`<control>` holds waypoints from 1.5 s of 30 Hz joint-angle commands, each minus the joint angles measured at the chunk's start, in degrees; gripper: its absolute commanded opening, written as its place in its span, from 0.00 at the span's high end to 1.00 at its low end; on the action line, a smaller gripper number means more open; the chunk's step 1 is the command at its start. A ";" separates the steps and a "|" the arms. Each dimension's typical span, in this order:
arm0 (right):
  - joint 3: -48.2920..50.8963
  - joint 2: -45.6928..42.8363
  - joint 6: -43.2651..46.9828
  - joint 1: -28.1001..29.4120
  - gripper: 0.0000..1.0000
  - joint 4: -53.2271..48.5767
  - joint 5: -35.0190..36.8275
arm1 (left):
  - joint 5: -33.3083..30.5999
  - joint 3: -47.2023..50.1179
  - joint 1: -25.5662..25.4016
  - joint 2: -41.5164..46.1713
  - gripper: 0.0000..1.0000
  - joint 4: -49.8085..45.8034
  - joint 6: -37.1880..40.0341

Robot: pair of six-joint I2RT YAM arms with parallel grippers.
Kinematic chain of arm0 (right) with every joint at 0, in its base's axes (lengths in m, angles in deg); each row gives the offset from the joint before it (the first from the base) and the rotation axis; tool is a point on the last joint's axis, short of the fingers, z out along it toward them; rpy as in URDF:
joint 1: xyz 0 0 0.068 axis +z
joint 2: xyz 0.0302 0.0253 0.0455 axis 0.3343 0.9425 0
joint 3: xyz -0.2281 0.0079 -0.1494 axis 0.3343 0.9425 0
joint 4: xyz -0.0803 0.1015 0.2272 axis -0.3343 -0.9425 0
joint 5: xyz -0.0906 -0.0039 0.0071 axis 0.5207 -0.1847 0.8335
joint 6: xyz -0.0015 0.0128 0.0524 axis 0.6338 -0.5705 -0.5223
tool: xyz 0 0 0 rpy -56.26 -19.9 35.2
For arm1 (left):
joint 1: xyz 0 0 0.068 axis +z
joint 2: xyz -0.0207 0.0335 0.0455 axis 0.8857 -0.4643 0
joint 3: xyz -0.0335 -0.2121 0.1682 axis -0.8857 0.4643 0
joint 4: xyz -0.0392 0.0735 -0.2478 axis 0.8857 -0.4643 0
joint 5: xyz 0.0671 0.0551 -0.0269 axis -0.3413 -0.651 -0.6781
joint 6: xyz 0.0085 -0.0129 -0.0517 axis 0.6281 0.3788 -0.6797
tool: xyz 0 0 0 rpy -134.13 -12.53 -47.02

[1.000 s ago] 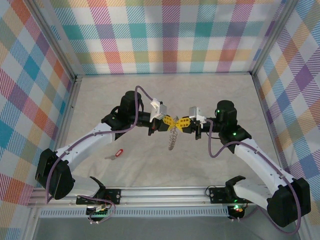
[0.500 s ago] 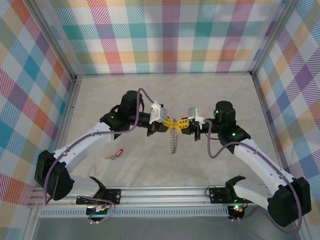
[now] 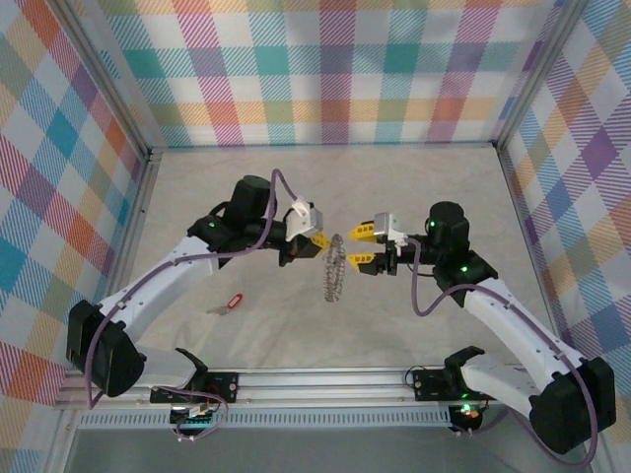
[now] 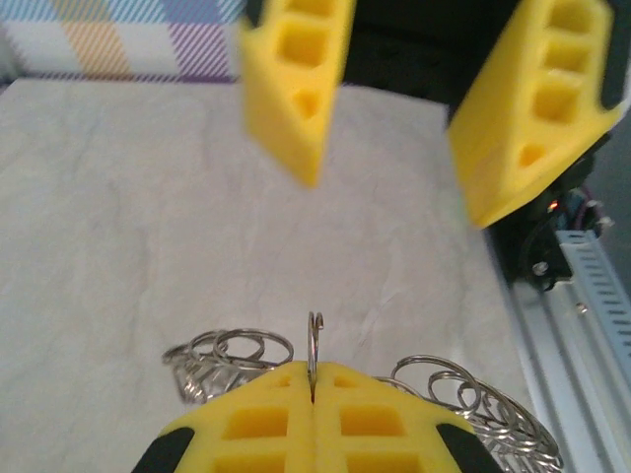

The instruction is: Put the keys on the keyring

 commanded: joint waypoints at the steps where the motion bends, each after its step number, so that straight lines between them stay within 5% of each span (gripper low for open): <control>1: -4.44 2.67 6.54 0.58 0.52 -8.59 -2.67 | -0.78 -2.91 4.36 3.99 1.00 -5.03 2.06; 5: -12.98 8.49 17.91 4.74 0.52 -25.15 -1.46 | -3.77 -2.70 9.37 5.74 1.00 -7.33 -0.79; 10: -8.75 11.70 12.22 8.93 0.51 -10.89 -2.43 | -8.92 -0.87 14.36 8.00 1.00 -8.22 -2.91; 21: -25.17 40.48 19.64 26.99 0.54 -8.00 2.32 | -23.90 -1.72 23.64 6.76 1.00 -10.57 -14.15; 26: -31.16 51.25 22.88 32.75 0.54 -3.28 10.84 | -28.62 -1.67 27.45 6.84 1.00 -11.13 -15.88; 35: -39.41 64.61 20.11 34.71 0.51 -1.51 12.79 | -28.52 -1.35 33.10 5.85 1.00 -9.97 -18.25; 45: -59.31 76.91 23.28 35.60 0.55 -19.15 16.48 | -26.54 0.82 36.26 6.51 1.00 -8.74 -19.76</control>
